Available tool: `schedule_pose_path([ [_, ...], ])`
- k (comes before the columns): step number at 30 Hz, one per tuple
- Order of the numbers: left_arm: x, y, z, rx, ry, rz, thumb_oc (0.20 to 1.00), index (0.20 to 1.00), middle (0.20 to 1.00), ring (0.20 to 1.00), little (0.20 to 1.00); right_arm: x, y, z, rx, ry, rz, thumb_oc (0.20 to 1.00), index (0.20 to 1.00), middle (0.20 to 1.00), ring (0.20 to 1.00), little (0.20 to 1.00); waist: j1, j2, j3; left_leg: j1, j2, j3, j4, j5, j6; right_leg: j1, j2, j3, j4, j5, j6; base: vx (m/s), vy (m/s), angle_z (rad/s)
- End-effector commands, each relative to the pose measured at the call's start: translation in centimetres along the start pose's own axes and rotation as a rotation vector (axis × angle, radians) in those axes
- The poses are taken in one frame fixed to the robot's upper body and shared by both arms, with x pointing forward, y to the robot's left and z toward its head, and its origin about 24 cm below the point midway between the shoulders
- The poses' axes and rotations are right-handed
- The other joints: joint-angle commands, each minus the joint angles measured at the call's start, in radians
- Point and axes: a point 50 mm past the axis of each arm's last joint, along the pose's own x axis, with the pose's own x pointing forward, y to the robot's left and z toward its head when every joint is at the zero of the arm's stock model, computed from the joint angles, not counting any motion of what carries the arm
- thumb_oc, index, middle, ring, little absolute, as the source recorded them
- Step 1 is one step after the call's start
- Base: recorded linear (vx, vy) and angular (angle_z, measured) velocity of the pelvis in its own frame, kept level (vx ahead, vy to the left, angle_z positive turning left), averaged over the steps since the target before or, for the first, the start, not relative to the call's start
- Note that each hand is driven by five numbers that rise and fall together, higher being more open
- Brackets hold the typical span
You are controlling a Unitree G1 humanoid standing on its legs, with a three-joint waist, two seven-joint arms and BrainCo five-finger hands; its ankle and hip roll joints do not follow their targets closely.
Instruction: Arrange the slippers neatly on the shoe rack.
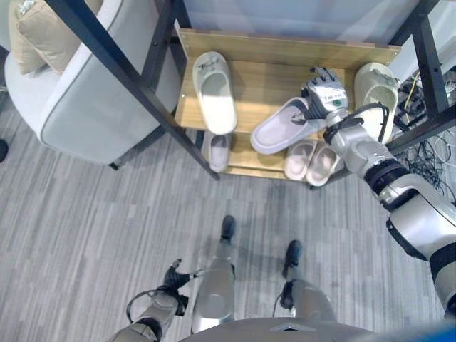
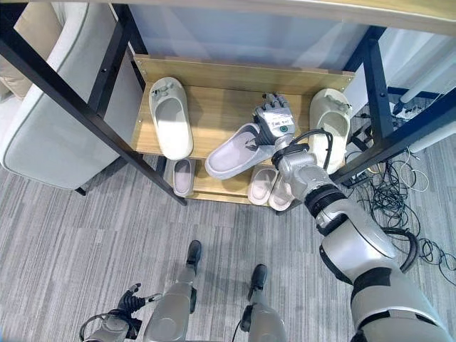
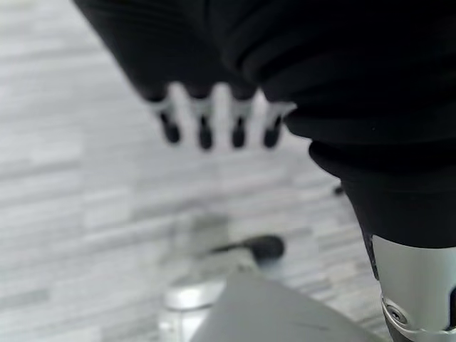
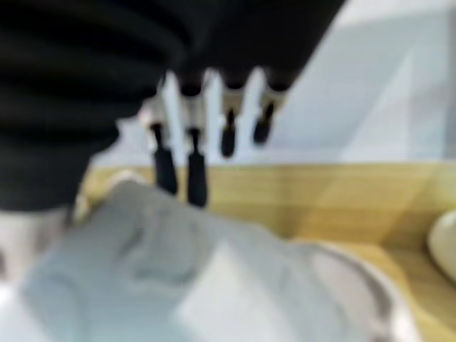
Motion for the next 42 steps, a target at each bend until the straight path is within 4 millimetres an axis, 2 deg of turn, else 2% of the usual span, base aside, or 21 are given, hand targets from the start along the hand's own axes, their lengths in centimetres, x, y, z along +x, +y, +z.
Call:
schedule_pose_path([
  [1,1.0,1.0,3.1,0.018,-0.07,0.038,1.0,1.0,1.0,1.0,1.0,-1.5,1.7,-3.2,-0.168,0.093,0.147,1.0,1.0,1.0,1.0,1.0,0.023,-0.01,0.085,0.008,-0.019,0.041,0.046,-0.116,0.0,-0.052,-0.103,0.052,0.12,-0.087,0.068,0.0,0.0,0.0],
  [5,1.1,0.9,3.3,0.016,-0.068,0.04,1.0,1.0,1.0,1.0,1.0,-1.7,2.3,-3.3,-0.2,0.119,0.176,1.0,1.0,1.0,1.0,1.0,0.02,-0.011,0.083,0.009,-0.018,0.042,0.049,-0.118,0.002,-0.053,-0.103,0.055,0.123,-0.088,0.067,0.0,0.0,0.0],
  [6,1.1,0.9,3.4,0.018,-0.067,0.04,1.0,1.0,1.0,1.0,1.0,-1.8,2.5,-3.4,-0.211,0.131,0.184,0.545,0.545,0.545,0.545,0.545,0.02,-0.011,0.083,0.009,-0.018,0.042,0.049,-0.118,0.002,-0.053,-0.103,0.056,0.124,-0.088,0.067,0.0,0.0,0.0],
  [7,1.1,0.9,3.4,0.018,-0.067,0.04,1.0,1.0,1.0,1.0,1.0,-1.8,2.5,-3.4,-0.211,0.131,0.184,0.545,0.545,0.545,0.545,0.545,0.02,-0.011,0.083,0.009,-0.018,0.042,0.049,-0.118,0.002,-0.053,-0.103,0.056,0.124,-0.088,0.067,0.0,0.0,0.0],
  [8,1.1,0.8,3.4,0.026,-0.067,0.041,1.0,1.0,1.0,1.0,1.0,-2.0,2.9,-3.5,-0.234,0.152,0.203,0.2,0.2,0.2,0.2,0.2,0.02,-0.011,0.082,0.01,-0.019,0.043,0.05,-0.119,0.003,-0.052,-0.103,0.057,0.123,-0.087,0.067,0.0,0.0,0.0],
  [12,1.1,0.7,3.6,0.036,-0.068,0.039,1.0,1.0,1.0,1.0,1.0,-2.3,3.3,-4.1,-0.274,0.207,0.222,0.2,0.2,0.2,0.2,0.2,0.021,-0.011,0.078,0.01,-0.019,0.044,0.05,-0.119,0.003,-0.049,-0.103,0.056,0.122,-0.085,0.068,0.0,0.0,0.0],
  [19,1.2,0.8,4.0,0.039,-0.067,0.048,1.0,1.0,1.0,1.0,1.0,-1.9,3.1,-3.0,-0.301,0.18,0.18,0.2,0.2,0.2,0.2,0.2,0.014,-0.01,0.079,0.016,-0.018,0.048,0.048,-0.119,0.004,-0.051,-0.102,0.063,0.125,-0.085,0.068,0.0,0.0,0.0],
  [27,1.3,0.6,4.5,0.045,-0.08,0.043,1.0,1.0,1.0,1.0,1.0,-2.4,3.2,-3.1,-0.287,0.192,0.145,0.2,0.2,0.2,0.2,0.2,0.002,-0.007,0.079,0.015,-0.016,0.052,0.045,-0.118,0.005,-0.056,-0.103,0.067,0.123,-0.082,0.068,0.0,0.0,-0.04],
  [29,1.3,0.6,4.5,0.05,-0.08,0.042,1.0,1.0,1.0,1.0,1.0,-2.4,2.8,-3.0,-0.289,0.177,0.107,0.2,0.2,0.2,0.2,0.2,-0.001,-0.006,0.079,0.015,-0.016,0.054,0.045,-0.119,0.005,-0.057,-0.104,0.068,0.122,-0.082,0.068,0.0,0.0,0.0],
  [31,1.4,0.6,4.6,0.057,-0.08,0.042,1.0,1.0,1.0,1.0,1.0,-1.8,1.2,-2.5,-0.298,0.114,0.001,0.2,0.2,0.2,0.2,0.2,-0.007,-0.008,0.08,0.016,-0.014,0.055,0.045,-0.12,0.006,-0.059,-0.104,0.07,0.124,-0.084,0.069,0.0,0.0,0.0],
  [32,1.3,0.6,4.6,0.057,-0.08,0.042,1.0,1.0,1.0,1.0,1.0,-1.9,1.1,-2.5,-0.299,0.114,0.001,0.2,0.2,0.2,0.2,0.2,-0.006,-0.008,0.08,0.016,-0.014,0.055,0.045,-0.121,0.006,-0.059,-0.104,0.07,0.125,-0.084,0.069,0.0,0.0,0.0],
  [35,1.5,1.0,4.8,0.048,-0.078,0.055,1.0,1.0,1.0,1.0,1.0,-1.8,-2.2,-0.6,-0.249,-0.039,-0.198,0.2,0.2,0.2,0.2,0.2,-0.024,-0.011,0.082,0.02,-0.011,0.063,0.05,-0.127,0.004,-0.059,-0.105,0.075,0.13,-0.091,0.069,0.0,-0.002,-0.04],
  [36,1.5,1.0,4.8,0.049,-0.078,0.054,1.0,1.0,1.0,1.0,1.0,-1.9,-2.2,-0.7,-0.25,-0.038,-0.196,0.2,0.2,0.2,0.2,0.2,-0.023,-0.011,0.081,0.02,-0.011,0.062,0.05,-0.127,0.004,-0.059,-0.105,0.074,0.131,-0.091,0.069,0.01,-0.017,-0.04],
  [37,1.4,1.0,4.7,0.044,-0.074,0.057,1.0,1.0,1.0,1.0,1.0,-2.5,-3.2,0.6,-0.217,-0.128,-0.252,0.2,0.2,0.2,0.2,0.2,-0.029,-0.014,0.082,0.022,-0.008,0.063,0.054,-0.129,0.003,-0.059,-0.105,0.075,0.134,-0.094,0.069,0.0,0.0,0.0],
  [40,1.3,1.0,4.2,0.049,-0.066,0.059,1.0,1.0,1.0,1.0,1.0,-4.0,-4.4,2.2,-0.159,-0.264,-0.306,0.2,0.2,0.2,0.2,0.2,-0.04,-0.023,0.083,0.024,-0.004,0.064,0.059,-0.133,0.002,-0.058,-0.103,0.074,0.143,-0.1,0.069,0.0,-0.041,-0.02],
  [42,1.3,1.0,4.0,0.054,-0.064,0.059,1.0,1.0,1.0,1.0,1.0,-4.8,-4.6,2.9,-0.12,-0.319,-0.307,0.2,0.2,0.2,0.2,0.2,-0.043,-0.026,0.084,0.026,-0.001,0.065,0.062,-0.135,0.001,-0.057,-0.103,0.072,0.145,-0.102,0.069,0.0,-0.016,-0.01],
])
